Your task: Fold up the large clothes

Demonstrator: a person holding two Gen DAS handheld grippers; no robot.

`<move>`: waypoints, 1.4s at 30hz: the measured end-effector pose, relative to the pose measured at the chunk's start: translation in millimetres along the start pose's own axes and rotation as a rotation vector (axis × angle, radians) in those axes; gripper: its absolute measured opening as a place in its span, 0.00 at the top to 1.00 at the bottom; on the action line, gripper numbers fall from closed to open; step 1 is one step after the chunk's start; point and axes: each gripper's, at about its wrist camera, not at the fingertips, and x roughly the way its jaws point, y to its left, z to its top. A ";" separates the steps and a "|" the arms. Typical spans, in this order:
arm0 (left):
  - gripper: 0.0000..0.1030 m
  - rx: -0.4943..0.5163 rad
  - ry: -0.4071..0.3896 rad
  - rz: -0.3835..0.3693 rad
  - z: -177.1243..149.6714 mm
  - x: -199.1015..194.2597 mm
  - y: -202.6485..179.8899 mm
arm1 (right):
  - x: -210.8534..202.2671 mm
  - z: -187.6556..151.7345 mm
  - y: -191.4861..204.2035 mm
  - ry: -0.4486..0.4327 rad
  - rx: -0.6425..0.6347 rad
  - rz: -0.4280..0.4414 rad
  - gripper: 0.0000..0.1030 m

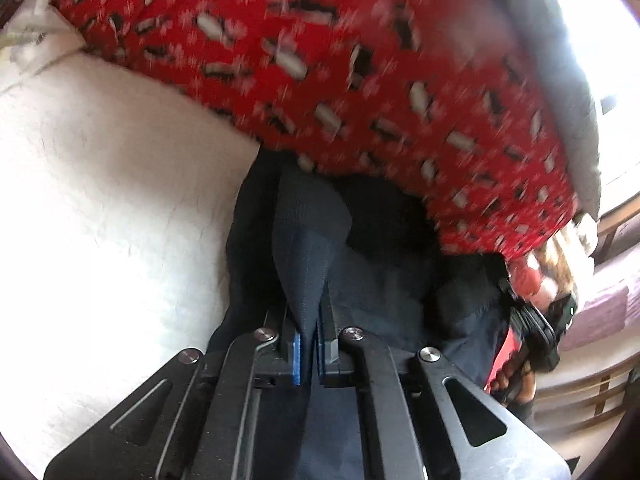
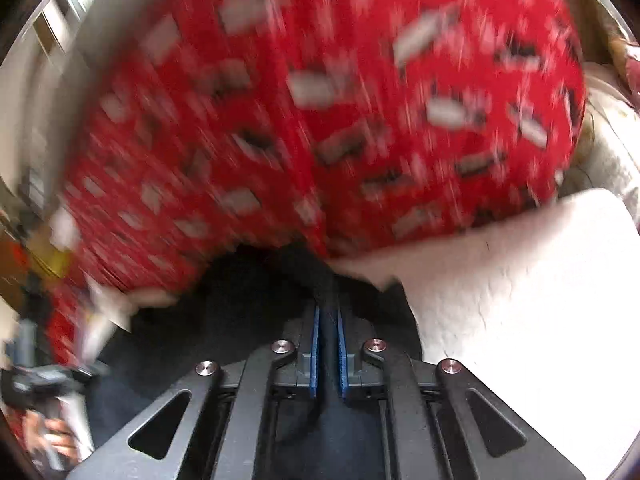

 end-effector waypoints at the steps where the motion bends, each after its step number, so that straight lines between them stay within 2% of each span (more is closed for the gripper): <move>1: 0.97 -0.008 -0.026 -0.011 4.2 -5.0 -1.1 | -14.4 5.0 -3.6 -0.052 0.035 0.045 0.94; 4: 0.97 -0.049 -0.078 -0.026 19.3 -6.9 1.3 | -32.0 15.9 -16.7 -0.118 0.114 0.083 0.94; 8: 0.97 -0.127 -0.096 -0.032 34.0 12.5 15.8 | -18.5 12.5 -41.2 -0.119 0.210 0.025 0.94; 9: 0.97 -0.134 -0.094 -0.009 35.4 19.6 19.2 | -16.5 8.5 -48.5 -0.122 0.240 0.030 0.94; 11: 0.97 -0.131 -0.054 0.081 36.2 43.0 26.5 | -5.1 -1.1 -62.2 -0.092 0.282 0.006 0.94; 12: 0.97 -0.143 -0.024 0.126 34.6 56.4 32.7 | 6.5 -4.5 -69.0 -0.053 0.294 -0.033 0.94; 14: 0.95 -0.165 0.028 0.143 31.0 72.6 42.0 | 28.6 -15.7 -79.8 0.033 0.317 -0.101 0.93; 15: 0.93 -0.176 0.027 0.136 29.4 71.8 45.1 | 36.1 -21.7 -85.1 0.069 0.340 -0.112 0.92; 16: 0.93 -0.183 0.016 0.121 28.4 65.4 46.7 | 36.3 -24.8 -88.8 0.078 0.356 -0.110 0.91; 17: 0.93 -0.182 0.009 0.126 28.2 59.0 45.8 | 28.2 -25.1 -87.8 0.049 0.356 -0.121 0.85; 20: 0.93 -0.148 -0.032 0.118 24.6 29.2 37.8 | 2.1 -18.3 -69.2 -0.026 0.273 -0.178 0.83; 22: 0.93 -0.085 -0.083 0.098 12.2 3.8 18.5 | -20.1 -19.4 -45.4 -0.088 0.173 -0.117 0.83; 23: 0.88 -0.062 -0.100 0.087 5.7 -4.5 11.6 | -28.1 -23.6 -38.5 -0.104 0.146 -0.083 0.82; 24: 0.78 -0.032 -0.116 0.077 -4.6 -11.5 1.8 | -34.3 -31.4 -28.3 -0.105 0.115 -0.040 0.80; 26: 0.61 0.007 -0.113 0.088 -22.0 -9.4 -11.6 | -31.0 -48.7 -15.9 -0.066 0.074 -0.002 0.78; 28: 0.60 0.044 -0.057 0.137 -36.9 9.7 -18.4 | -8.7 -73.4 -11.3 0.041 0.033 -0.050 0.79; 29: 0.61 0.057 -0.002 0.175 -42.4 23.1 -17.9 | 10.9 -89.3 -13.3 0.134 0.013 -0.110 0.84; 31: 0.61 0.079 0.055 0.243 -53.0 38.4 -15.3 | 7.5 -96.7 -10.6 0.111 -0.024 -0.140 0.85; 32: 0.61 0.107 0.048 0.258 -58.0 36.1 -16.4 | -2.2 -95.3 -8.5 0.095 -0.022 -0.147 0.81; 34: 0.60 0.127 0.030 0.261 -63.5 25.5 -18.4 | -35.2 -90.6 -17.0 0.033 0.081 -0.101 0.72; 35: 0.57 0.123 0.025 0.248 -66.7 19.3 -17.9 | -56.9 -93.5 -30.3 -0.024 0.166 -0.082 0.53; 36: 0.55 0.112 0.026 0.233 -68.8 17.3 -16.9 | -69.7 -96.0 -41.4 -0.051 0.221 -0.102 0.38; 37: 0.54 0.094 0.032 0.216 -71.3 15.5 -14.3 | -79.1 -102.1 -53.2 -0.064 0.273 -0.141 0.38; 38: 0.54 0.081 0.038 0.211 -75.0 14.3 -12.9 | -82.4 -106.7 -61.4 -0.055 0.299 -0.165 0.38; 40: 0.54 0.082 0.041 0.222 -83.0 15.3 -13.5 | -75.8 -125.5 -76.6 0.035 0.351 -0.196 0.38; 41: 0.54 0.089 0.046 0.233 -86.9 16.9 -15.7 | -71.9 -134.9 -81.0 0.072 0.375 -0.178 0.55; 42: 0.53 0.098 0.047 0.244 -92.1 14.8 -17.1 | -72.6 -141.4 -79.1 0.063 0.378 -0.132 0.95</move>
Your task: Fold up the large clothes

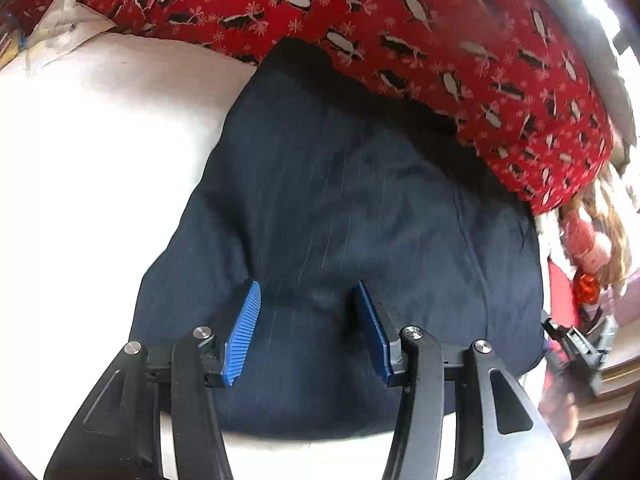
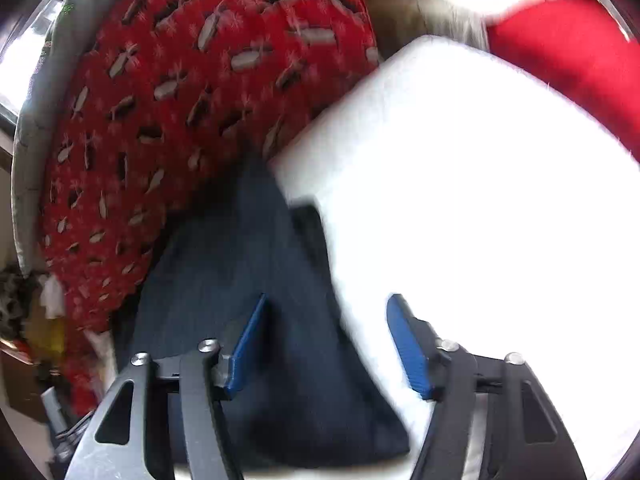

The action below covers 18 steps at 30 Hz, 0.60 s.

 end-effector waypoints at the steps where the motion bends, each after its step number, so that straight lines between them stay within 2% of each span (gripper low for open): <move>1: 0.52 0.010 -0.002 0.006 -5.5 0.4 -3.1 | -6.5 -2.0 2.3 -0.021 -0.014 0.050 0.94; 3: 0.49 0.029 0.002 0.016 -11.5 0.6 -4.8 | -25.3 -6.8 7.2 -0.105 -0.044 0.036 0.94; 4: 0.48 0.031 0.008 0.017 -14.6 0.9 -4.6 | -22.6 -8.2 8.1 -0.092 -0.058 0.001 0.94; 6: 0.48 0.032 0.020 0.023 -18.9 0.3 -3.9 | -3.0 -10.9 6.7 0.024 -0.085 -0.114 0.92; 7: 0.48 0.033 0.021 0.027 -20.1 -1.5 -4.1 | -2.3 -13.5 10.3 0.039 -0.097 -0.168 0.90; 8: 0.48 0.034 0.022 0.029 -21.7 -3.4 -4.3 | -9.2 -14.3 15.4 0.017 -0.108 -0.213 0.85; 9: 0.47 0.034 0.026 0.030 -22.2 -4.8 -4.4 | -19.1 -16.5 21.2 -0.006 -0.115 -0.240 0.85; 12: 0.47 0.028 0.034 0.019 -24.2 -8.7 -2.5 | -45.7 -25.8 56.2 -0.062 -0.154 -0.234 0.84; 14: 0.46 0.020 0.033 0.009 -26.9 -10.8 0.0 | -63.0 -28.7 66.2 -0.059 -0.202 -0.235 0.83; 18: 0.45 0.016 0.027 0.011 -29.7 -12.1 1.4 | -69.3 -47.3 113.6 -0.060 -0.313 -0.207 0.66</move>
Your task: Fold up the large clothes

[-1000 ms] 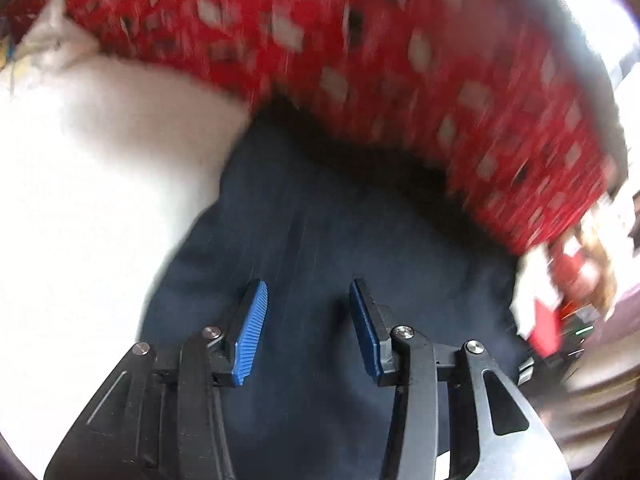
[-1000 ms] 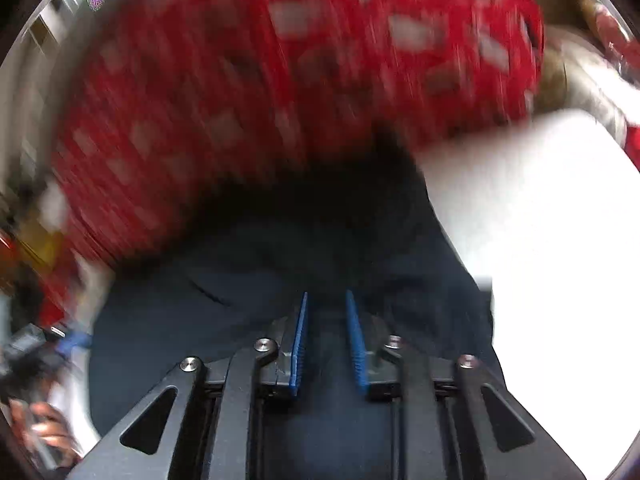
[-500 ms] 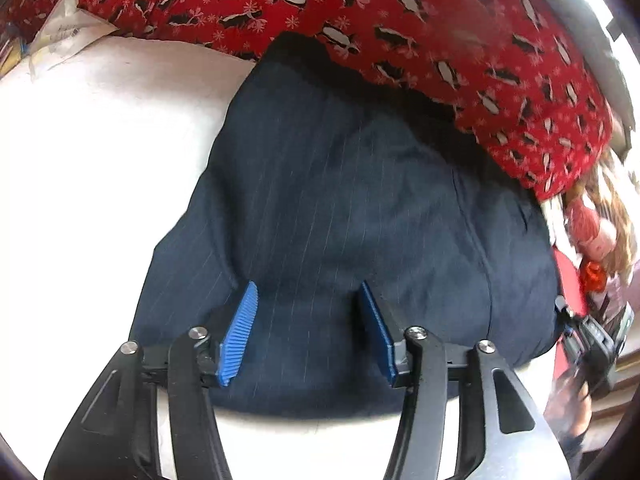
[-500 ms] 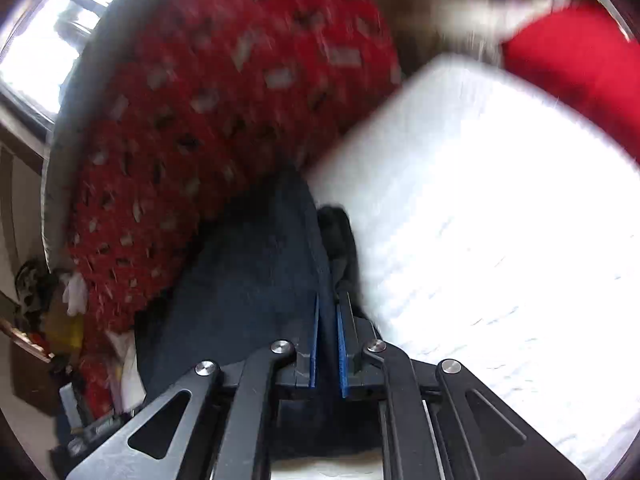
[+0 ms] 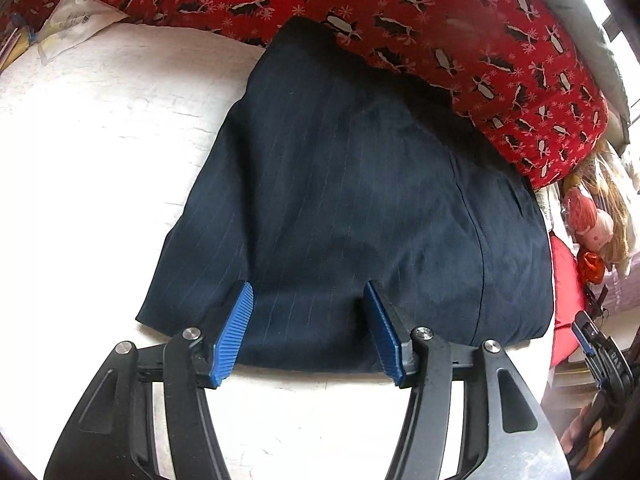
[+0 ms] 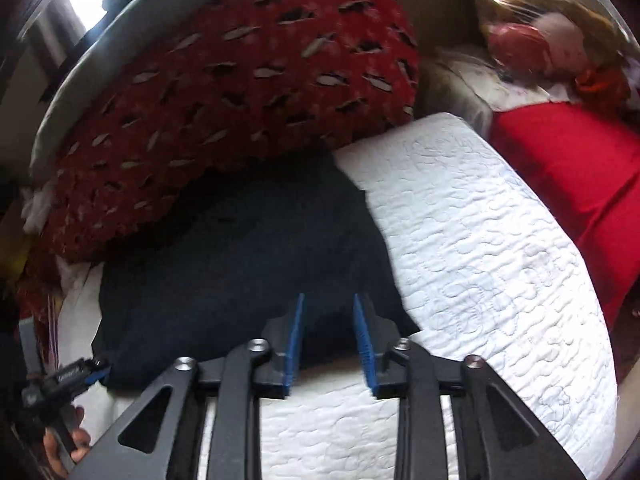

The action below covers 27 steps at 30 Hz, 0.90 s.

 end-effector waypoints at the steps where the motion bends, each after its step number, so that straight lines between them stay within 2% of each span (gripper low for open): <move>1: 0.45 -0.005 -0.002 0.005 -0.4 0.6 -0.9 | 3.7 -2.5 13.1 0.006 -0.019 0.010 0.66; 4: 0.43 0.006 -0.004 0.035 -1.2 2.4 -6.4 | 30.0 1.8 49.0 0.029 -0.099 0.060 0.66; 8: 0.37 0.029 0.002 0.070 1.2 7.7 -14.1 | 46.7 0.3 90.6 -0.021 -0.175 0.127 0.67; 11: 0.34 0.026 -0.003 0.082 2.5 13.1 -16.1 | 70.4 -1.8 103.5 -0.068 -0.214 0.136 0.64; 12: 0.33 0.030 -0.005 0.089 2.8 14.7 -17.7 | 88.8 -5.4 103.6 -0.052 -0.221 0.128 0.62; 15: 0.33 0.040 -0.004 0.104 5.0 12.1 -22.9 | 134.0 -22.2 88.9 0.060 -0.201 0.125 0.61; 17: 0.33 0.048 -0.041 0.060 12.0 -0.2 -30.1 | 132.4 -25.6 86.4 0.013 -0.224 0.145 0.62; 19: 0.32 0.062 -0.083 0.034 24.0 -11.5 -39.3 | 128.6 -17.3 85.1 0.037 -0.225 0.165 0.63; 20: 0.32 0.068 -0.098 0.030 32.2 -14.0 -43.6 | 124.5 -12.2 81.6 0.034 -0.202 0.188 0.63; 22: 0.32 0.064 -0.111 0.053 48.6 -9.6 -47.2 | 106.0 8.9 64.3 -0.042 -0.111 0.221 0.62; 25: 0.32 0.032 -0.054 0.103 64.8 20.0 -41.6 | 96.7 32.0 30.4 -0.128 0.004 0.193 0.61; 27: 0.31 0.017 0.012 0.137 65.9 47.6 -35.6 | 109.3 36.7 5.6 -0.115 0.053 0.149 0.62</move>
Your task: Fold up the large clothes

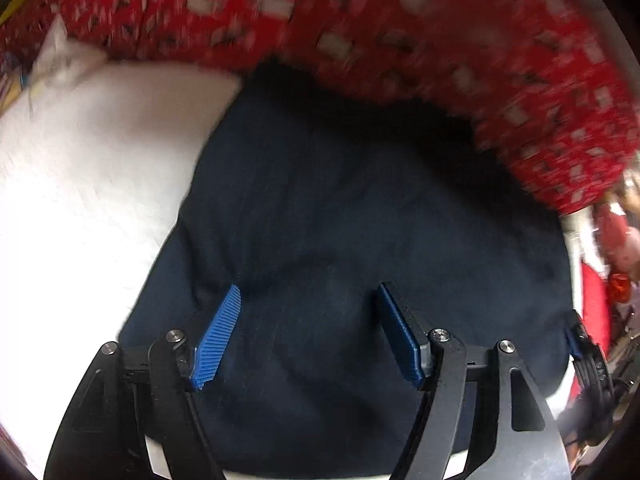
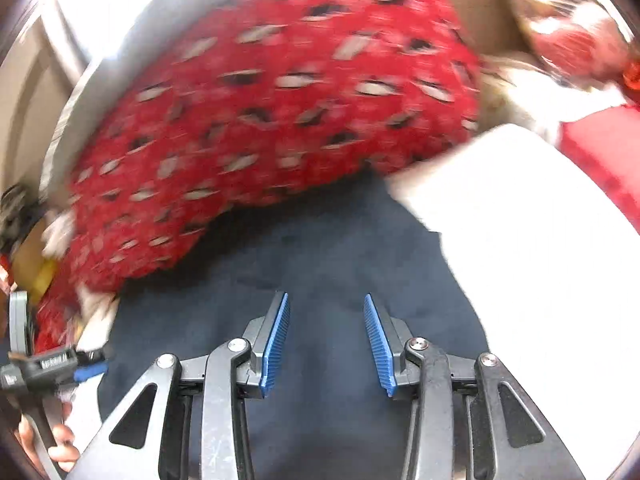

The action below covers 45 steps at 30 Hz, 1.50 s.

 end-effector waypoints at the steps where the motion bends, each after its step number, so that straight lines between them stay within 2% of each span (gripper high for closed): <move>1: 0.30 0.010 0.001 0.012 -1.8 7.6 -0.7 | 8.5 -1.6 -9.5 0.031 0.011 -0.002 0.63; 3: 0.26 0.058 -0.041 0.060 -5.2 4.9 -9.4 | 14.6 -6.8 -15.8 0.041 -0.010 0.025 0.63; 6: 0.25 0.070 -0.045 0.085 -7.0 3.1 -15.0 | 9.2 0.6 2.1 0.057 -0.104 -0.031 0.61; 9: 0.24 0.065 -0.039 0.082 -6.6 4.2 -11.3 | -8.3 14.2 12.2 -0.030 -0.093 0.012 0.61; 12: 0.23 0.068 -0.040 0.087 -7.3 3.1 -9.1 | -7.9 21.9 10.9 -0.073 -0.095 -0.030 0.54; 14: 0.22 0.071 -0.043 0.096 -8.9 4.6 -10.1 | 9.4 19.5 1.0 -0.023 -0.080 -0.073 0.55; 16: 0.21 0.073 -0.044 0.099 -7.4 6.5 -12.1 | 36.3 9.9 -12.6 0.081 -0.080 -0.122 0.55; 19: 0.18 0.082 -0.045 0.104 -6.5 8.2 -11.6 | 31.6 11.2 -12.9 0.052 -0.091 -0.117 0.54; 22: 0.18 0.076 -0.037 0.095 -3.8 4.2 -11.5 | 23.1 25.0 -10.9 0.022 -0.054 -0.067 0.52; 26: 0.18 0.048 -0.070 -0.002 17.3 -15.1 -10.5 | 29.1 52.9 -17.8 0.021 0.013 -0.023 0.50; 29: 0.18 0.030 -0.092 -0.003 42.6 -17.2 -10.0 | 45.3 69.2 -29.4 0.047 0.097 -0.041 0.40; 31: 0.18 0.013 -0.072 -0.011 54.9 -8.0 -8.3 | 65.2 74.0 -41.0 0.102 0.179 -0.030 0.40; 32: 0.18 0.004 -0.057 -0.013 59.6 -0.3 -6.2 | 71.9 74.4 -45.0 0.119 0.206 -0.012 0.47; 33: 0.18 -0.001 -0.047 -0.005 62.6 6.9 -4.0 | 76.8 76.4 -46.9 0.112 0.211 0.022 0.71; 34: 0.18 -0.009 -0.029 0.023 65.6 19.1 0.1 | 77.6 77.9 -46.0 0.100 0.192 0.036 0.87; 35: 0.18 -0.019 -0.002 0.056 65.9 31.7 4.4 | 79.4 79.3 -44.9 0.090 0.163 0.035 0.96; 36: 0.15 -0.028 0.028 0.091 66.7 45.8 10.6 | 85.8 78.9 -46.5 0.107 0.143 -0.020 0.95; 38: 0.13 -0.035 0.015 0.085 68.0 48.2 15.0 | 98.5 74.2 -53.9 0.162 0.152 -0.078 0.97; 40: 0.13 -0.021 0.025 0.072 70.5 42.6 12.8 | 95.4 76.2 -58.2 0.152 0.171 -0.061 0.93; 41: 0.13 -0.016 0.033 0.050 71.8 38.3 12.9 | 87.7 78.7 -54.9 0.132 0.156 -0.086 0.86; 42: 0.13 -0.024 0.028 0.021 72.7 31.6 14.9 | 75.0 78.3 -49.5 0.091 0.125 -0.114 0.86; 45: 0.13 -0.069 -0.021 -0.071 75.1 9.8 23.5 | 40.1 73.7 -30.8 -0.031 0.043 -0.024 0.83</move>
